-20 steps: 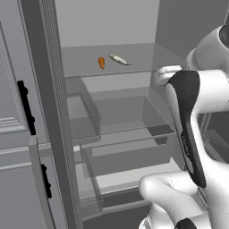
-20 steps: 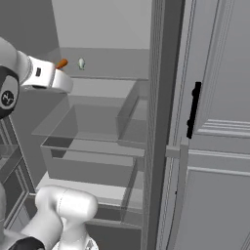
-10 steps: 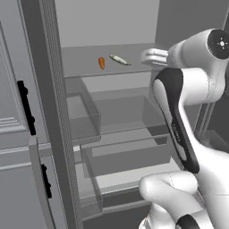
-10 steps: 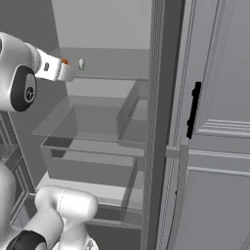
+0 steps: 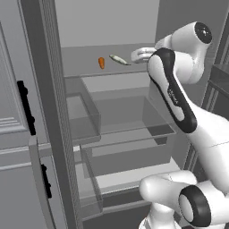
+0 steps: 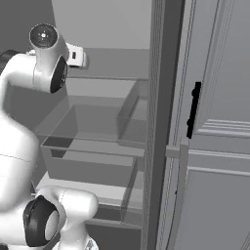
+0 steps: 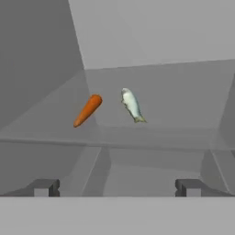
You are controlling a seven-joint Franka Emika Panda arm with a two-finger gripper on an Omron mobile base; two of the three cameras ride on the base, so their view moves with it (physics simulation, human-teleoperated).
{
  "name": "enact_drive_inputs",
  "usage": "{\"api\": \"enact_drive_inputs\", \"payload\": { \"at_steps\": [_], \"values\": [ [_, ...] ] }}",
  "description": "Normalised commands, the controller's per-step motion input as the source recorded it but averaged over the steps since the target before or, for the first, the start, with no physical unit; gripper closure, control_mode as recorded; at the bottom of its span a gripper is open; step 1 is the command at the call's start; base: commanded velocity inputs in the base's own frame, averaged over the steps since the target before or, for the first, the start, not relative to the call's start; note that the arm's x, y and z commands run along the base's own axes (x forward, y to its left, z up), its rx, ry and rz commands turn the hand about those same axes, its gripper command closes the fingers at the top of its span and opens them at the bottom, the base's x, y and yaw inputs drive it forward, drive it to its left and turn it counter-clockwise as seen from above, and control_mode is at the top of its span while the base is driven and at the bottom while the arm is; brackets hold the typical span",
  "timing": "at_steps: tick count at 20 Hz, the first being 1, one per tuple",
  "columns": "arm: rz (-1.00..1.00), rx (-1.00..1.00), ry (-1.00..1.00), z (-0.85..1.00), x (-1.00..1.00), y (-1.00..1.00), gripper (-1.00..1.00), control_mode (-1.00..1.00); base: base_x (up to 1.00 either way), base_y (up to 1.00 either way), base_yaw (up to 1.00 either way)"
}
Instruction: Place one carrot and one fish in each tupperware on the nearby counter, to pack two identical lunches.
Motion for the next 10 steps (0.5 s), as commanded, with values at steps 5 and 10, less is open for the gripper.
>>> {"api": "enact_drive_inputs", "payload": {
  "at_steps": [5, 10],
  "values": [
    [0.00, -0.28, 0.24, -0.32, 0.84, 0.44, -1.00, -1.00, 0.00, 0.00, 0.00],
    [0.00, -0.02, -0.03, -0.40, 0.29, 0.02, -1.00, -1.00, 0.00, 0.00, 0.00]
  ]
}}
